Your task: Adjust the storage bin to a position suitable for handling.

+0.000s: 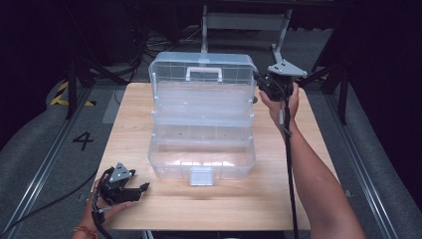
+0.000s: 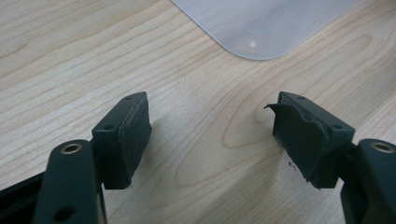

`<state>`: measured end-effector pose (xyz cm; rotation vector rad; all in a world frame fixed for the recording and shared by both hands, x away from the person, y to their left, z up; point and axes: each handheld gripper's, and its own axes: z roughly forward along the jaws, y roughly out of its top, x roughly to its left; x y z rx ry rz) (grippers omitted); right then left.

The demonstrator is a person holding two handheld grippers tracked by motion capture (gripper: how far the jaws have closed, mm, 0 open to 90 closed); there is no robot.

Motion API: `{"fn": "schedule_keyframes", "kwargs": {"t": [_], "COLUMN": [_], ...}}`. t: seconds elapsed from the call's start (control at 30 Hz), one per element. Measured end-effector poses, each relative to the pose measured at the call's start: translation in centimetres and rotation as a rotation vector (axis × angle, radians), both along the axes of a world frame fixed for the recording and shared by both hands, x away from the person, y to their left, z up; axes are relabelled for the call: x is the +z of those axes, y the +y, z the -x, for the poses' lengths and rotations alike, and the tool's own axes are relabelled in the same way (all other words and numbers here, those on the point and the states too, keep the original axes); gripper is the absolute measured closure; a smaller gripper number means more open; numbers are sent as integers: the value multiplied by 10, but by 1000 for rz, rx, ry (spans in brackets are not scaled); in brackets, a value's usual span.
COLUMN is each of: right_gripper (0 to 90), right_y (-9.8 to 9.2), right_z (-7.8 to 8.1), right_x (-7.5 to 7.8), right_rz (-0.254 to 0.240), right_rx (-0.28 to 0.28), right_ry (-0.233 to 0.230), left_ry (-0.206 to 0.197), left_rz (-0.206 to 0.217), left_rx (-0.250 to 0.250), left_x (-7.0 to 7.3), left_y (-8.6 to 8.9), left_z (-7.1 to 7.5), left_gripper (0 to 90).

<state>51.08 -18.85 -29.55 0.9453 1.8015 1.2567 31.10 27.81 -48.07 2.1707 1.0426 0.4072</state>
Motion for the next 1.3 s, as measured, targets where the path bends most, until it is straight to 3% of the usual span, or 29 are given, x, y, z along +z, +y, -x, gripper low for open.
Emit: {"fn": "schedule_keyframes", "kwargs": {"t": [1.3], "right_gripper": [814], "right_y": [2], "right_z": [-34], "right_x": [-8], "right_rz": [3], "right_rx": [-12], "right_ry": [53], "left_ry": [3], "left_rz": [-1], "left_rx": [9], "left_x": [0], "left_y": [0], "left_z": [1], "left_gripper": [281]}}
